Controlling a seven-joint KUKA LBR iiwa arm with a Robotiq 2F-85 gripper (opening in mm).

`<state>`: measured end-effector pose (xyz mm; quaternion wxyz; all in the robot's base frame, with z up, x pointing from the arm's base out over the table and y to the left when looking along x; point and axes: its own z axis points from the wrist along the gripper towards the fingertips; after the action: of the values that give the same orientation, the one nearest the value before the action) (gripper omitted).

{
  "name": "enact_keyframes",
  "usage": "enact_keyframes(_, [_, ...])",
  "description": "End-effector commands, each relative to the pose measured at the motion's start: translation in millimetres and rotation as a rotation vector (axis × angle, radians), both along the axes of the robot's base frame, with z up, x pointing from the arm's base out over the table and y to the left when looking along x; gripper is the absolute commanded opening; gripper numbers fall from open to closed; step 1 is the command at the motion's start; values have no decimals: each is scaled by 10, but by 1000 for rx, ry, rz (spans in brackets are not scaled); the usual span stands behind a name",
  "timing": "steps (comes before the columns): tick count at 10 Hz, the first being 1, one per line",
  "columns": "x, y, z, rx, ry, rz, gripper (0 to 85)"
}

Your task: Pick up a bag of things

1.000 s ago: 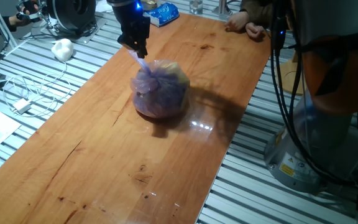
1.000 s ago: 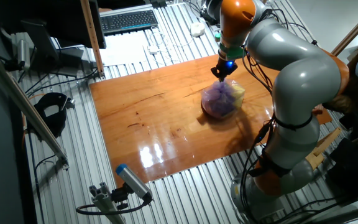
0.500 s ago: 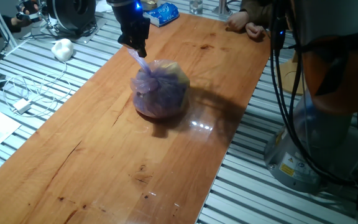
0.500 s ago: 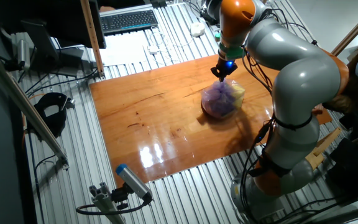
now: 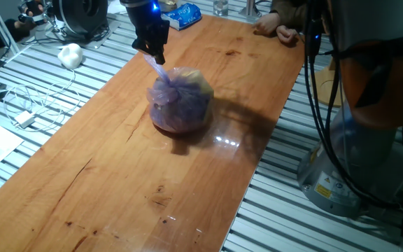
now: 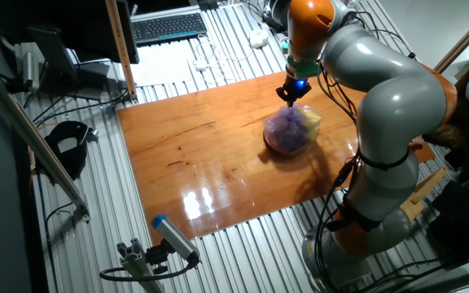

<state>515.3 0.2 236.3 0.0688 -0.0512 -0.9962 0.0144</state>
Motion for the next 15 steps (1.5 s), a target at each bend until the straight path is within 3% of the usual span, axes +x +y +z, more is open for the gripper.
enact_keyframes(1, [-1, -1, 0, -1, -1, -4, 0])
enact_keyframes(4, [-1, -3, 1, -9, -5, -45, 0])
enact_keyframes(5, [-2, -20, 9, -26, -31, -56, 0])
enact_keyframes(8, [-3, -27, 13, -34, -27, -40, 0])
enact_keyframes(10, [-3, -27, 13, -16, -21, -28, 0])
enact_keyframes(11, [-3, -27, 13, 11, -28, -23, 0])
enact_keyframes(13, [-3, -27, 13, 18, -11, -51, 0])
enact_keyframes(15, [-3, -27, 13, 10, -13, -49, 0])
